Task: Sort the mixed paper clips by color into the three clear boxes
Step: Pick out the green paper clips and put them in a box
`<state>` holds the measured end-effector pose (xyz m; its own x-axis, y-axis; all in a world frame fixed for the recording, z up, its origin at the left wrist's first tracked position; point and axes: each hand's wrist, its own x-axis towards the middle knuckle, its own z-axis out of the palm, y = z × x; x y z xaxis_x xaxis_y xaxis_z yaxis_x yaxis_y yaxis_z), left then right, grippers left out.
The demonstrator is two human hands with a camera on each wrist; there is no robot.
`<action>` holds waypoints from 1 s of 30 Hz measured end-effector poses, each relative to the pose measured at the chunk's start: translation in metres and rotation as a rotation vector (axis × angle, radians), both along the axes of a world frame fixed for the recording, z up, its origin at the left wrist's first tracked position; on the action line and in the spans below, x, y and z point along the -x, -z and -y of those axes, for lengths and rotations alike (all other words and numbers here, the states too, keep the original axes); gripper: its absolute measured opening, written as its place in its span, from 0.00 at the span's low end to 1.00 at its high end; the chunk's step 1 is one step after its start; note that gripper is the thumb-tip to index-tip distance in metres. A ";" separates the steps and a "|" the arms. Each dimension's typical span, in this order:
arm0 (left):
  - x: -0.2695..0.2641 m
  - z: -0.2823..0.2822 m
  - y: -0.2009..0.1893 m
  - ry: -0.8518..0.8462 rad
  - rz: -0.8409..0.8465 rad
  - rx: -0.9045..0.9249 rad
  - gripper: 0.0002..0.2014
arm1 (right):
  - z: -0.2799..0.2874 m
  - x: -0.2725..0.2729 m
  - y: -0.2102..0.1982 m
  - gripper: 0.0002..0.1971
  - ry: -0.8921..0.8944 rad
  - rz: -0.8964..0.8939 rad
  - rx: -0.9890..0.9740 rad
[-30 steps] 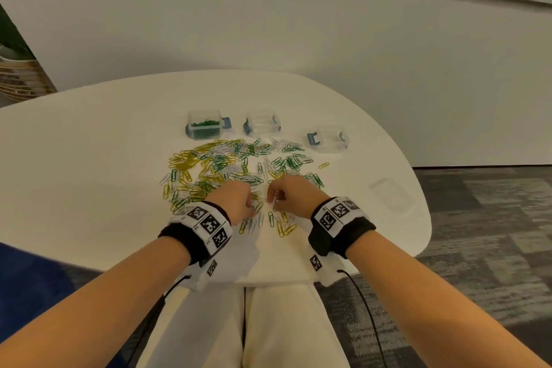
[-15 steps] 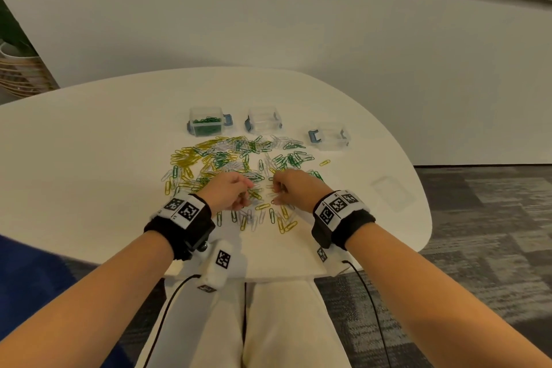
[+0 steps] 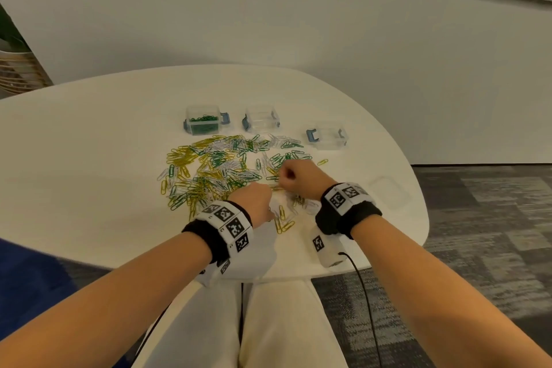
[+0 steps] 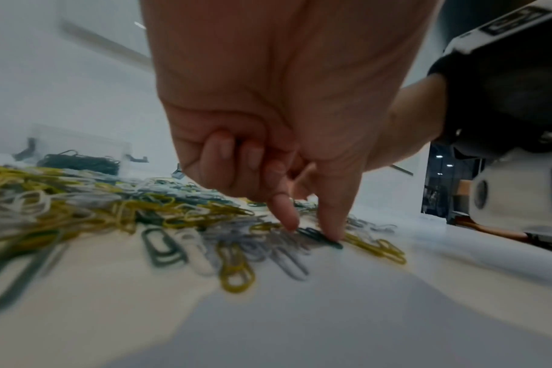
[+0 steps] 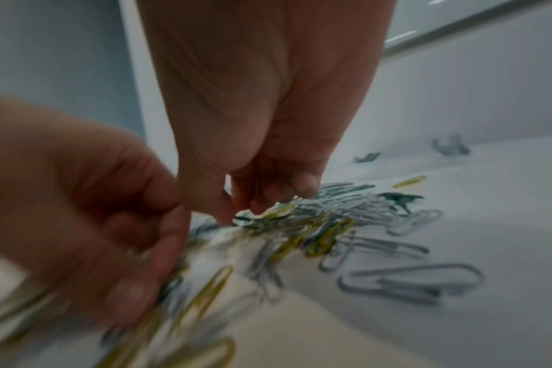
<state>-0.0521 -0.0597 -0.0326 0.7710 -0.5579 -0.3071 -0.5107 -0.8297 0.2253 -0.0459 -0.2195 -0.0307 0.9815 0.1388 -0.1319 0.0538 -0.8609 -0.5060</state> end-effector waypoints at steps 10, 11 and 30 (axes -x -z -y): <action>-0.006 0.001 0.001 0.069 -0.095 0.035 0.10 | 0.017 -0.009 0.001 0.10 0.665 -0.324 -1.054; -0.007 0.001 0.001 0.080 -0.100 0.057 0.10 | 0.017 -0.011 0.003 0.09 0.588 -0.297 -0.824; -0.076 0.019 -0.012 -0.509 -0.637 0.745 0.13 | 0.038 -0.011 -0.008 0.09 0.466 -0.358 -1.304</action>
